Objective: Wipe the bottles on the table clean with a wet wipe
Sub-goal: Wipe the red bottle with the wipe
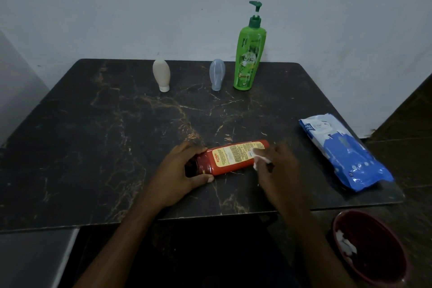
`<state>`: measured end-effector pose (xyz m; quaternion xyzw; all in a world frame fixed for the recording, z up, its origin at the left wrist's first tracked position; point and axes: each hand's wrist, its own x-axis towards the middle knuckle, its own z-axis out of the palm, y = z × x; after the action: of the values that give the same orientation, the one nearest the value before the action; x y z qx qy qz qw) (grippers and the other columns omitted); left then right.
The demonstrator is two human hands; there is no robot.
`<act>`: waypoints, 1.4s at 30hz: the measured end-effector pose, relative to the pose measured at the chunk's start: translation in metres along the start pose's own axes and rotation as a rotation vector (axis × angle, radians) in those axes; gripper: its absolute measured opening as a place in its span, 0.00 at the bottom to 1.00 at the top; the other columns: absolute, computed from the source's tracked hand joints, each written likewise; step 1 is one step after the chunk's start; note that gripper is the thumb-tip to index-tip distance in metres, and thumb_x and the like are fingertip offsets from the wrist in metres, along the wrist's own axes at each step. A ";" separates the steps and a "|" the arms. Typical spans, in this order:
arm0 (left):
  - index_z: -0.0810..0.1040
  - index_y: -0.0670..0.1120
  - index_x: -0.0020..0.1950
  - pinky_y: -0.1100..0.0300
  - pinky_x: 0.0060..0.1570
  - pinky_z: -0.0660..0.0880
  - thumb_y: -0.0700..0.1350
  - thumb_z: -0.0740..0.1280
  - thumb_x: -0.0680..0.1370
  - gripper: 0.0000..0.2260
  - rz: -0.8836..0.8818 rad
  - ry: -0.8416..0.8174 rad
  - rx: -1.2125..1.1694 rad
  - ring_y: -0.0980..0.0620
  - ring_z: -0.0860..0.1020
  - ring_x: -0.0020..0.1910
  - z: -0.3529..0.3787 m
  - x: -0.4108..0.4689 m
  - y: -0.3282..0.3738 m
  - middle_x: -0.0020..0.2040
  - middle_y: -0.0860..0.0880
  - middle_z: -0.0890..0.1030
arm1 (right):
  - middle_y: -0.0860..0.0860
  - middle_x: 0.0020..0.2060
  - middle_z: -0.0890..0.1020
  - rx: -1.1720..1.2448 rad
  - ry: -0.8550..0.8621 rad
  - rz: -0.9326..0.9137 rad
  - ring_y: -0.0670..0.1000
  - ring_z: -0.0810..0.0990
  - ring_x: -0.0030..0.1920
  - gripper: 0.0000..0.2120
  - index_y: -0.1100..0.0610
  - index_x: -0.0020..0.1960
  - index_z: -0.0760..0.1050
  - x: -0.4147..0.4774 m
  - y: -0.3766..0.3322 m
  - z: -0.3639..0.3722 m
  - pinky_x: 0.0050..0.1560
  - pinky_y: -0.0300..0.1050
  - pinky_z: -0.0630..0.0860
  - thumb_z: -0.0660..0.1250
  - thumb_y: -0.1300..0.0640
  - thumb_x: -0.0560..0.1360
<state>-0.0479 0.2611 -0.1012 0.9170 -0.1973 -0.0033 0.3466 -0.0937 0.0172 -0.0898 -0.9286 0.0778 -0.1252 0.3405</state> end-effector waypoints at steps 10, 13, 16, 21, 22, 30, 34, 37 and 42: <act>0.73 0.56 0.72 0.59 0.61 0.73 0.58 0.77 0.70 0.32 0.040 0.039 0.003 0.61 0.71 0.62 0.002 -0.001 -0.002 0.64 0.62 0.72 | 0.42 0.58 0.72 0.059 -0.060 -0.123 0.37 0.71 0.51 0.13 0.51 0.62 0.78 -0.021 -0.035 0.028 0.48 0.26 0.68 0.64 0.54 0.79; 0.72 0.56 0.73 0.63 0.58 0.72 0.58 0.77 0.71 0.32 0.031 0.017 0.001 0.61 0.71 0.62 0.001 0.000 -0.002 0.63 0.62 0.72 | 0.45 0.56 0.76 0.024 0.024 -0.004 0.38 0.73 0.49 0.12 0.51 0.61 0.77 -0.005 -0.010 0.006 0.42 0.25 0.65 0.68 0.54 0.78; 0.71 0.56 0.73 0.60 0.59 0.74 0.58 0.77 0.71 0.32 0.024 0.006 0.004 0.60 0.71 0.61 0.001 0.000 -0.001 0.63 0.61 0.72 | 0.48 0.52 0.79 0.028 0.107 0.123 0.39 0.73 0.44 0.12 0.54 0.58 0.78 0.006 0.012 -0.016 0.40 0.26 0.62 0.71 0.54 0.76; 0.72 0.56 0.73 0.56 0.61 0.75 0.58 0.77 0.71 0.32 0.022 0.000 -0.003 0.60 0.71 0.62 0.001 0.000 0.000 0.63 0.62 0.71 | 0.51 0.57 0.79 0.002 0.083 0.196 0.41 0.73 0.50 0.12 0.54 0.61 0.78 0.008 0.004 -0.008 0.41 0.27 0.63 0.68 0.54 0.77; 0.72 0.56 0.73 0.55 0.61 0.75 0.58 0.77 0.71 0.32 0.023 0.002 -0.004 0.60 0.71 0.62 0.001 0.000 0.001 0.63 0.62 0.71 | 0.50 0.58 0.78 0.010 0.060 0.182 0.40 0.73 0.50 0.11 0.53 0.60 0.78 0.006 -0.004 -0.001 0.42 0.27 0.64 0.67 0.54 0.78; 0.75 0.53 0.69 0.55 0.62 0.75 0.54 0.79 0.70 0.29 0.074 0.058 -0.007 0.58 0.73 0.61 0.002 -0.002 0.003 0.63 0.59 0.74 | 0.47 0.61 0.75 0.000 -0.099 -0.177 0.39 0.71 0.53 0.13 0.55 0.62 0.79 -0.022 -0.062 0.032 0.58 0.31 0.67 0.62 0.56 0.80; 0.75 0.54 0.68 0.55 0.62 0.75 0.55 0.79 0.70 0.29 0.086 0.055 -0.023 0.59 0.74 0.61 0.002 -0.002 0.002 0.62 0.59 0.74 | 0.50 0.60 0.75 -0.080 -0.140 -0.184 0.46 0.75 0.57 0.12 0.56 0.61 0.80 0.003 -0.066 0.020 0.62 0.44 0.73 0.64 0.58 0.79; 0.75 0.53 0.69 0.55 0.62 0.75 0.54 0.79 0.70 0.29 0.089 0.053 -0.023 0.58 0.74 0.62 0.002 -0.002 0.002 0.63 0.59 0.74 | 0.49 0.59 0.74 -0.096 -0.188 -0.156 0.48 0.77 0.56 0.13 0.54 0.63 0.78 0.016 -0.073 0.014 0.62 0.45 0.73 0.63 0.57 0.80; 0.75 0.51 0.69 0.56 0.63 0.75 0.51 0.80 0.69 0.30 0.088 0.053 -0.050 0.58 0.75 0.61 0.003 -0.002 0.002 0.63 0.58 0.74 | 0.49 0.58 0.73 -0.133 -0.264 -0.330 0.48 0.76 0.55 0.14 0.54 0.63 0.78 -0.010 -0.071 0.020 0.59 0.45 0.75 0.65 0.59 0.78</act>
<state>-0.0506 0.2583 -0.1024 0.8983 -0.2282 0.0311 0.3741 -0.0938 0.0856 -0.0603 -0.9575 -0.1124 -0.0511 0.2608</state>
